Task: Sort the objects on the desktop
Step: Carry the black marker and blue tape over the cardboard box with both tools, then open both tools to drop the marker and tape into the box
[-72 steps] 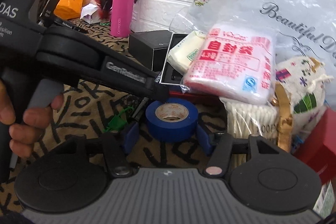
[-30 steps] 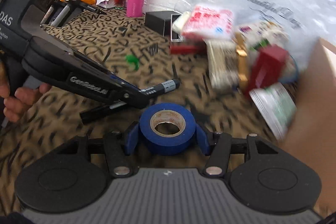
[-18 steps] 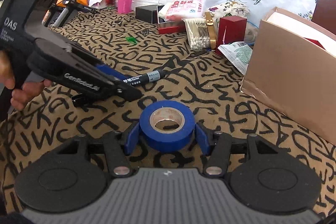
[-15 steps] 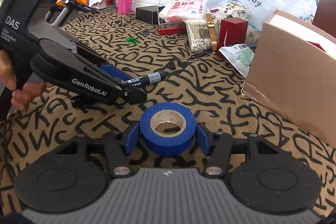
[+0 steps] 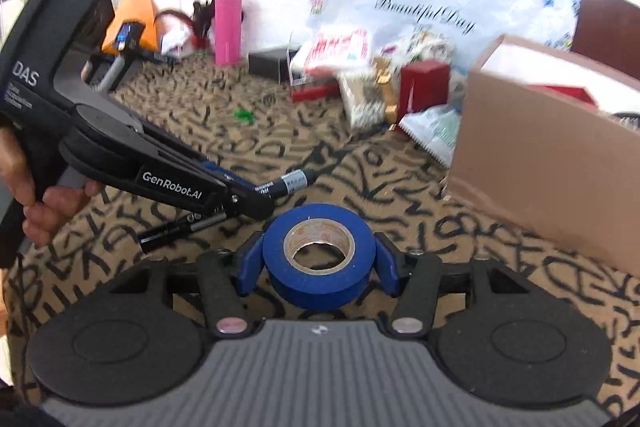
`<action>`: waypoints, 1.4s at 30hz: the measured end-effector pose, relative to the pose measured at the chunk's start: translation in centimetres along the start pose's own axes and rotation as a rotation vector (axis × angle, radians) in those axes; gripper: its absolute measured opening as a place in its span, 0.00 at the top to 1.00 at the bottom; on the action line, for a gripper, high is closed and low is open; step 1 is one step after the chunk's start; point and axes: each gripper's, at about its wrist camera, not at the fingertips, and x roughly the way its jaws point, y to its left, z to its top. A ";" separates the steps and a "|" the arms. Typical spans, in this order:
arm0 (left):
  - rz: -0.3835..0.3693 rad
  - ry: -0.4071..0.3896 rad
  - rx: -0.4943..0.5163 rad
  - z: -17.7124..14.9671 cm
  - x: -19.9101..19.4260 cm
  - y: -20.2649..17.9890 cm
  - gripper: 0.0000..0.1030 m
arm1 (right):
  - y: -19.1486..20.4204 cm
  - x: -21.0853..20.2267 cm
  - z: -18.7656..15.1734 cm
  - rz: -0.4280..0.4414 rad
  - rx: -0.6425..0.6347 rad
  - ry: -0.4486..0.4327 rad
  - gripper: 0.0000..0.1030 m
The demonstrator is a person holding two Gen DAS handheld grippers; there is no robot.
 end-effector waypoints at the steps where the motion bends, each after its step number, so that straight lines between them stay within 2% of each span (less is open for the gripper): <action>1: -0.015 -0.017 0.001 0.6 -0.4 -0.5 0.87 | -0.3 -0.5 0.3 -0.008 0.002 -0.017 0.46; 9: -0.141 -0.156 0.054 7.9 -1.8 -5.2 0.87 | -4.9 -5.1 3.6 -0.134 0.030 -0.169 0.46; 15: -0.187 -0.203 0.045 13.9 0.0 -8.2 0.87 | -9.6 -6.6 6.1 -0.264 0.003 -0.209 0.46; 20: -0.180 -0.180 0.018 18.0 3.7 -9.5 0.87 | -14.5 -5.9 7.5 -0.362 -0.005 -0.182 0.46; 24: -0.162 -0.147 0.007 20.0 7.4 -9.9 0.87 | -18.8 -3.9 8.2 -0.390 0.025 -0.134 0.46; 29: -0.123 -0.116 0.024 21.8 11.4 -10.0 0.87 | -23.0 -0.4 9.5 -0.432 -0.019 -0.079 0.46; 37: -0.077 -0.090 0.010 23.4 15.9 -9.2 0.87 | -28.2 3.7 12.4 -0.421 0.031 -0.018 0.46; 38: -0.073 -0.093 -0.001 23.4 16.2 -9.0 0.85 | -28.7 4.4 12.5 -0.410 0.043 0.005 0.45; 40: -0.083 -0.093 -0.018 23.2 16.5 -8.7 0.56 | -28.9 5.4 12.3 -0.395 0.047 0.046 0.43; 41: -0.088 -0.096 -0.019 23.0 16.3 -8.6 0.29 | -28.7 5.5 12.1 -0.411 0.039 0.049 0.41; 42: -0.088 -0.112 -0.011 22.8 16.0 -8.6 0.15 | -28.4 5.4 11.9 -0.425 0.026 0.043 0.38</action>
